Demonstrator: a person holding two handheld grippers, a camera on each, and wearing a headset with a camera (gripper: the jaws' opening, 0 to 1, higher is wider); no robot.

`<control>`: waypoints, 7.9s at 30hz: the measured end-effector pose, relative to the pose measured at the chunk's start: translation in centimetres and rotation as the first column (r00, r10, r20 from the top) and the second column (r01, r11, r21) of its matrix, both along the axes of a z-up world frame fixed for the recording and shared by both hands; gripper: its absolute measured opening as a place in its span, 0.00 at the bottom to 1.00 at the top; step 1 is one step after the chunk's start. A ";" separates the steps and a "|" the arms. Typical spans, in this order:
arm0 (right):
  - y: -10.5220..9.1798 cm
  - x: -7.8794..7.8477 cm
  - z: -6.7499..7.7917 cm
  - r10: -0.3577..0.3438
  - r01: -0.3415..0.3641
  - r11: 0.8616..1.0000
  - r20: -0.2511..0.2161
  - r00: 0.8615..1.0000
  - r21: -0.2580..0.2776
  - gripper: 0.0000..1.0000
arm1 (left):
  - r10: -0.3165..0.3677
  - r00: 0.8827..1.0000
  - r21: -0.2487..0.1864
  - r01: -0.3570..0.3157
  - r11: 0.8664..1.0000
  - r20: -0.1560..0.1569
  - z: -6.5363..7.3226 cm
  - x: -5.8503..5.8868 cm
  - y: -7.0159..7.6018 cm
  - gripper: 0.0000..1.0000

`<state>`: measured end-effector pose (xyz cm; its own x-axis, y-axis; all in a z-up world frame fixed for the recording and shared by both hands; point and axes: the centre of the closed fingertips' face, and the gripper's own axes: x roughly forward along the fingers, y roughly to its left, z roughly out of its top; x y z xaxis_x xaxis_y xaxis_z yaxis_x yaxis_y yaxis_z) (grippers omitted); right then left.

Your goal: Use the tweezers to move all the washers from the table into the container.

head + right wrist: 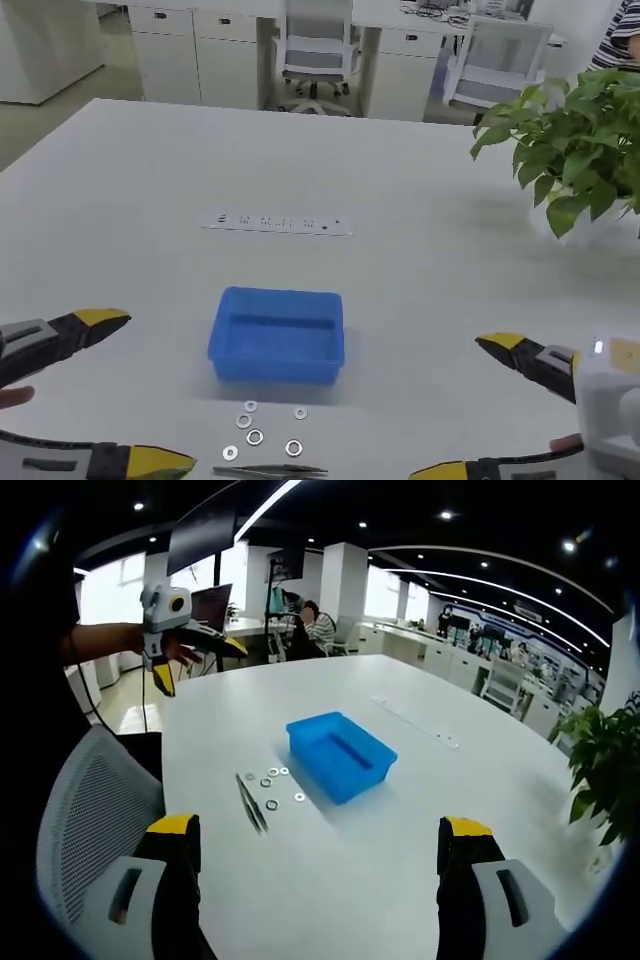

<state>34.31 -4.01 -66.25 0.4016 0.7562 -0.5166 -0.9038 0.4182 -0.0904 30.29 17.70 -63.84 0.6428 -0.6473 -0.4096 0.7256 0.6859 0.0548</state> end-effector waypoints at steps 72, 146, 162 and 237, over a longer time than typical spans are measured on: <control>10.6 -3.3 -10.7 0.647 -0.650 0.689 -0.134 0.751 -0.321 0.22 | -0.388 0.868 0.358 0.484 0.798 -0.308 -13.6 -0.4 -3.4 0.16; 12.0 -3.6 -14.4 0.607 -0.630 0.691 -0.190 0.772 -0.354 0.12 | -0.439 0.838 0.374 0.540 0.754 -0.325 -15.2 -0.5 -4.5 0.06; 11.9 -3.6 -14.3 0.607 -0.624 0.688 -0.178 0.775 -0.370 0.11 | -0.463 0.851 0.325 0.524 0.788 -0.248 -10.7 -0.3 -6.2 0.05; 12.0 -2.6 -11.3 0.476 -0.486 0.849 -0.097 0.874 -0.208 0.25 | -0.580 0.807 0.236 0.589 0.773 -0.112 -5.0 1.2 -12.1 0.05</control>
